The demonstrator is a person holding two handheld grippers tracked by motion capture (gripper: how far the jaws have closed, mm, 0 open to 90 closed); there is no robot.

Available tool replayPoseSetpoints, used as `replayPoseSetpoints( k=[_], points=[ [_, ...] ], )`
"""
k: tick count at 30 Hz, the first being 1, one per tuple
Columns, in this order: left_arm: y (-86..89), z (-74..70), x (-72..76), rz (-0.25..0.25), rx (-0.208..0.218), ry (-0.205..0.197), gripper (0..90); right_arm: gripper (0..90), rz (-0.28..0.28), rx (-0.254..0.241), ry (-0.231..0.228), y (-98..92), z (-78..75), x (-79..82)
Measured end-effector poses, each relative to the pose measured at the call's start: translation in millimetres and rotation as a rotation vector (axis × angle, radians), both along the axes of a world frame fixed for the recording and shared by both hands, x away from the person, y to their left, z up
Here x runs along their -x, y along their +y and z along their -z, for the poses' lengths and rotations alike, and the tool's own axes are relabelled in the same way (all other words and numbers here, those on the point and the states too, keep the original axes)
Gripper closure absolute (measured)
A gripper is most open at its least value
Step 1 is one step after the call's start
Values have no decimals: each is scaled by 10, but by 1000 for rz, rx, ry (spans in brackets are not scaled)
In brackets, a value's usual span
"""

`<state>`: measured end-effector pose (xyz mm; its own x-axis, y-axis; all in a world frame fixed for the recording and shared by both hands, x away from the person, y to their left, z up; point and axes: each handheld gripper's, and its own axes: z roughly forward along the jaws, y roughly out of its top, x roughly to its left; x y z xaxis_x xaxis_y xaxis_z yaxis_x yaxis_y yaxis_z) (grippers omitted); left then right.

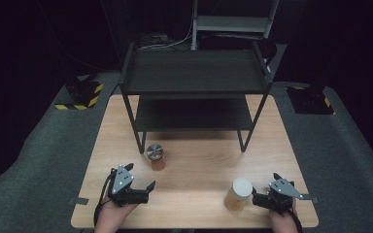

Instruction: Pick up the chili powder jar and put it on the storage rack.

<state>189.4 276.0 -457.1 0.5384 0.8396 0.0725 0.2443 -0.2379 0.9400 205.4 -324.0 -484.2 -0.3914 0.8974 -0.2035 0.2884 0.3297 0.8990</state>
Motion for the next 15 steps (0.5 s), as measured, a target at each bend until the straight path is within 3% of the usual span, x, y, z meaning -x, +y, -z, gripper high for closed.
replayPoseSetpoints(
  k=[15],
  points=[
    [-84, -42, -217, 4, 8, -2, 10, 6, -1, -13, 0, -20, 5, 2]
  ],
)
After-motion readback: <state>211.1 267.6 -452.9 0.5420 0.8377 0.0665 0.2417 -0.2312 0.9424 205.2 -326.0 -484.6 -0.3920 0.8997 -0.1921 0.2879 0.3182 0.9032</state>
